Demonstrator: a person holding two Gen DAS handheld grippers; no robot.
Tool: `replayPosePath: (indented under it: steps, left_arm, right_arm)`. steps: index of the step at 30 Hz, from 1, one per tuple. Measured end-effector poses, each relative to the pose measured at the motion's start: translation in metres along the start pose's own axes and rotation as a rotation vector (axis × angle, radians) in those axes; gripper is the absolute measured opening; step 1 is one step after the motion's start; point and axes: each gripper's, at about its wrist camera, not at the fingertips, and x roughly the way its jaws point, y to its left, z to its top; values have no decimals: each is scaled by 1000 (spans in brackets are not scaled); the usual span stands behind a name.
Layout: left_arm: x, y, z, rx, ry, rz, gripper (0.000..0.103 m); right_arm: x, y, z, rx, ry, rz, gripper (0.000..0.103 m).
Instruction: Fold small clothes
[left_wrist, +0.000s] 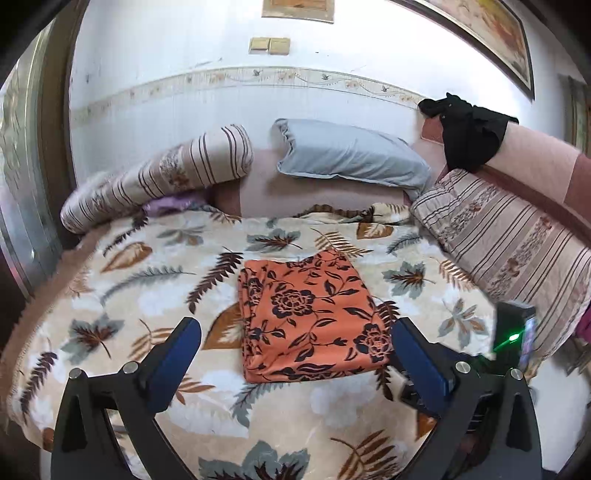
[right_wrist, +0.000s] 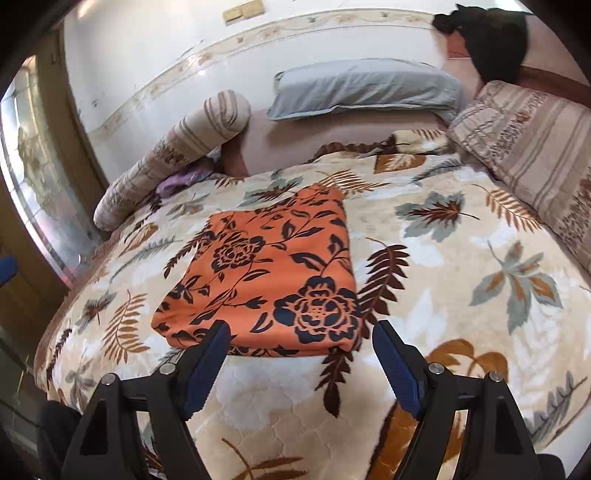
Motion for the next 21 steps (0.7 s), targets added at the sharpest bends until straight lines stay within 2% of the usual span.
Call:
replayPosePath:
  steps: [4, 9, 16, 21]
  left_arm:
    - [26, 15, -14, -24, 88, 129, 103]
    - [44, 42, -34, -89, 148, 220, 103]
    - [60, 58, -47, -143, 200, 220, 103]
    - [68, 55, -50, -120, 221, 214, 103]
  right_arm:
    - [-7, -4, -2, -12, 4, -23, 84]
    - [-8, -6, -8, -45, 5, -87, 84]
    - [-18, 9, -5, -77, 15, -136, 85]
    - [-24, 26, 3, -106, 22, -130, 86]
